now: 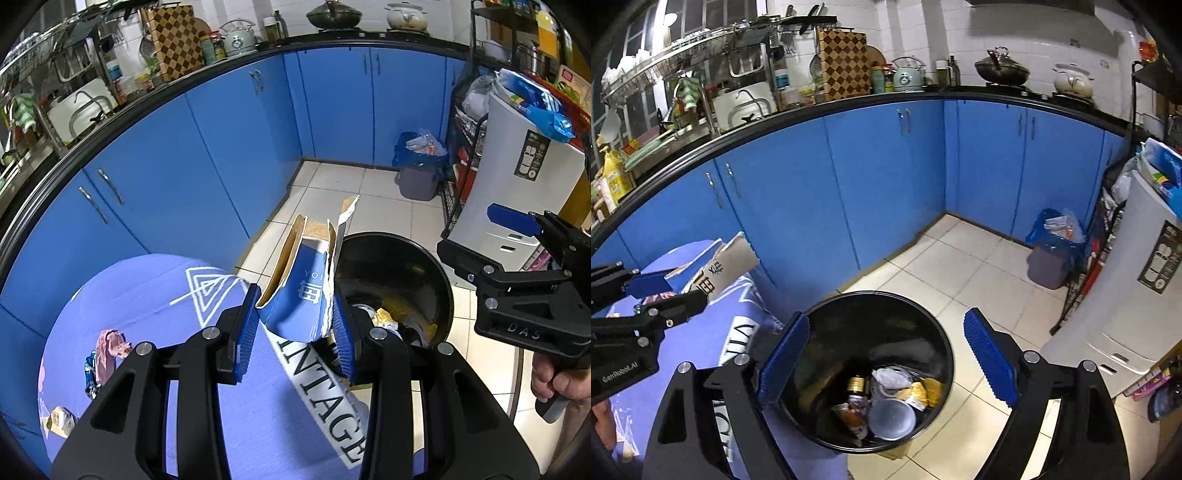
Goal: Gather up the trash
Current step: 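Open the right tool to drop the white bag while the left tool drops the carton into the bin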
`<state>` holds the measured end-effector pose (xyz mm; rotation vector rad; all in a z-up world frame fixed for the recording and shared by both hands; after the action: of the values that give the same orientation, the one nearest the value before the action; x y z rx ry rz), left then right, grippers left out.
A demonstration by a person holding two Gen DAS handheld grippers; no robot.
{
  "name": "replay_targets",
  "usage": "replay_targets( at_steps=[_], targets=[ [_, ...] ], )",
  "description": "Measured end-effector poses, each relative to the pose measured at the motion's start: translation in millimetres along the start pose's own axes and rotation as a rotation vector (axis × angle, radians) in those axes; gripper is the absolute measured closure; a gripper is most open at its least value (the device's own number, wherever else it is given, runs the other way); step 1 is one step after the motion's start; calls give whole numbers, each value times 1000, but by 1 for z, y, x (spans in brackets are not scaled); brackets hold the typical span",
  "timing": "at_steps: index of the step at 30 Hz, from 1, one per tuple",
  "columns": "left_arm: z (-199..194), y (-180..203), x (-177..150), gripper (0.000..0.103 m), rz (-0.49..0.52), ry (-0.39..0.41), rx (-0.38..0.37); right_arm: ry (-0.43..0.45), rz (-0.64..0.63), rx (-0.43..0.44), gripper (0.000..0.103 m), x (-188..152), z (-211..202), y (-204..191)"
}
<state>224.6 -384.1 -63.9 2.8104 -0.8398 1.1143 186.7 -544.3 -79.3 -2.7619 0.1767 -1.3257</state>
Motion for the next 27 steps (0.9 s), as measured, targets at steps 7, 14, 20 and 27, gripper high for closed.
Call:
replay_targets(
  at_steps=[7, 14, 20, 27],
  targets=[
    [-4, 9, 15, 52, 16, 34, -9, -3, -26, -30, 19, -2, -2, 1],
    [-12, 13, 31, 39, 24, 75, -4, 6, -39, -38, 19, -1, -6, -1],
    [-14, 8, 29, 30, 24, 81, 9, 7, -35, -26, 19, 1, -8, -5],
    [-18, -13, 18, 30, -23, 69, 16, 9, -69, 6, 19, 5, -11, -32]
  ],
)
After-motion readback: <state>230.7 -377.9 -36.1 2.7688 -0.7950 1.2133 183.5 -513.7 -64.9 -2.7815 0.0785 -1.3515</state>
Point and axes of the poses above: each gripper's, at about its wrist camera, not at the fingertips, and z roughly the way its jaws point, y to its right, x to its top, the point moved 5 cm from there along z, roughly the way its jaws point, and after that the axes turned 1 degree about x, right-handed, at the moved point
